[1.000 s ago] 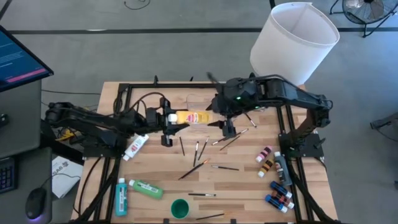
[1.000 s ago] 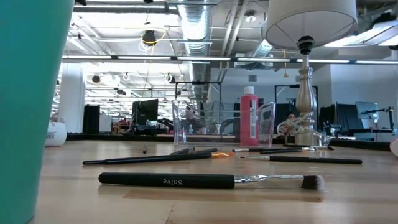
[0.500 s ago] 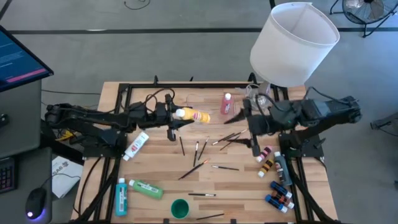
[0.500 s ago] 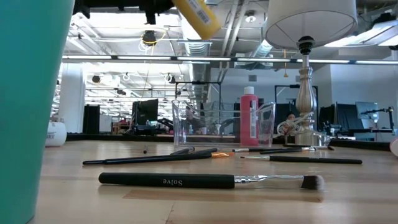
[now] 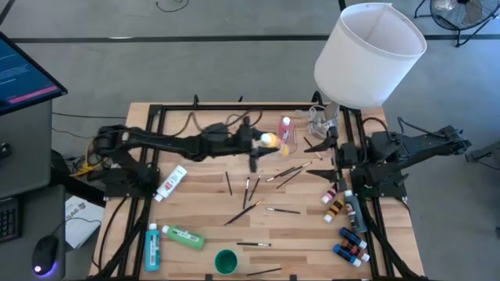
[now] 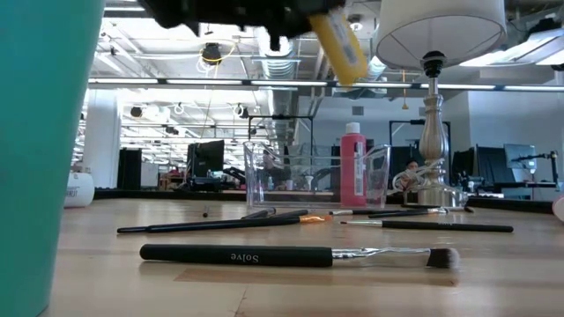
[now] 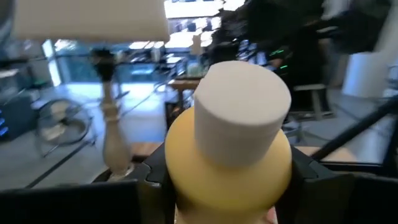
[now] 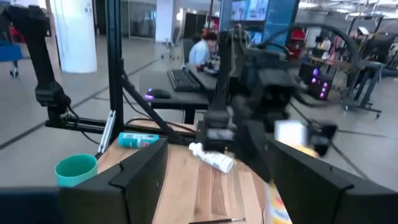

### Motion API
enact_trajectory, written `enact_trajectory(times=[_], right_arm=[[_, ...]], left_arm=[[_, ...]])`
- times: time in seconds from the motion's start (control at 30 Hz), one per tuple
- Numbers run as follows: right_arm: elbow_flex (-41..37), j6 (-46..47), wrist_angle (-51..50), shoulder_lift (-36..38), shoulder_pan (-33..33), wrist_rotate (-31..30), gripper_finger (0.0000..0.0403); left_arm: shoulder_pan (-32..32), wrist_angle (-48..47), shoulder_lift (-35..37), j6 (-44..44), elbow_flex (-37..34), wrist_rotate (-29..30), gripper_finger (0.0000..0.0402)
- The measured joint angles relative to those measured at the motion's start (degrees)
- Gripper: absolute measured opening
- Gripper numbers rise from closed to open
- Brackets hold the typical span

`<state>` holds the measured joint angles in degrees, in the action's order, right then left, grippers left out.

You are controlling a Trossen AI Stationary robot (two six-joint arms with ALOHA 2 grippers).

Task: Pick & Place Paint Supplies
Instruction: Put the big yellow paint bottle into the transparent bin

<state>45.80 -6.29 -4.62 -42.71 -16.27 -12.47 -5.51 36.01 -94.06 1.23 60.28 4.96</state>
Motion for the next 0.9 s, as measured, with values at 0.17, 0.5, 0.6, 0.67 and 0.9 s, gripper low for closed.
enact_trajectory(times=[0.17,0.5,0.6,0.67,0.9], right_arm=[[-5.11,-1.12,0.62,4.08,-1.09,0.00,0.0268],[-6.80,-1.84,-4.45,8.74,-1.76,0.15,0.0268],[-6.66,-2.92,-4.85,8.86,-1.41,0.13,0.0268],[-6.66,-3.31,-4.79,8.81,-1.18,0.11,0.0268],[-6.66,-4.21,-5.34,8.62,-1.22,0.13,0.0268]], left_arm=[[-4.59,-0.77,-5.86,-1.81,3.34,1.34,0.0131],[-9.18,-1.66,-13.23,-6.42,8.91,-5.66,0.0127],[-8.99,-4.35,-15.27,-6.23,11.64,-5.33,0.0127],[-8.99,-6.01,-16.71,-6.21,13.28,-5.13,0.0127],[-8.09,-9.34,-19.79,-4.74,16.98,-1.30,0.0127]])
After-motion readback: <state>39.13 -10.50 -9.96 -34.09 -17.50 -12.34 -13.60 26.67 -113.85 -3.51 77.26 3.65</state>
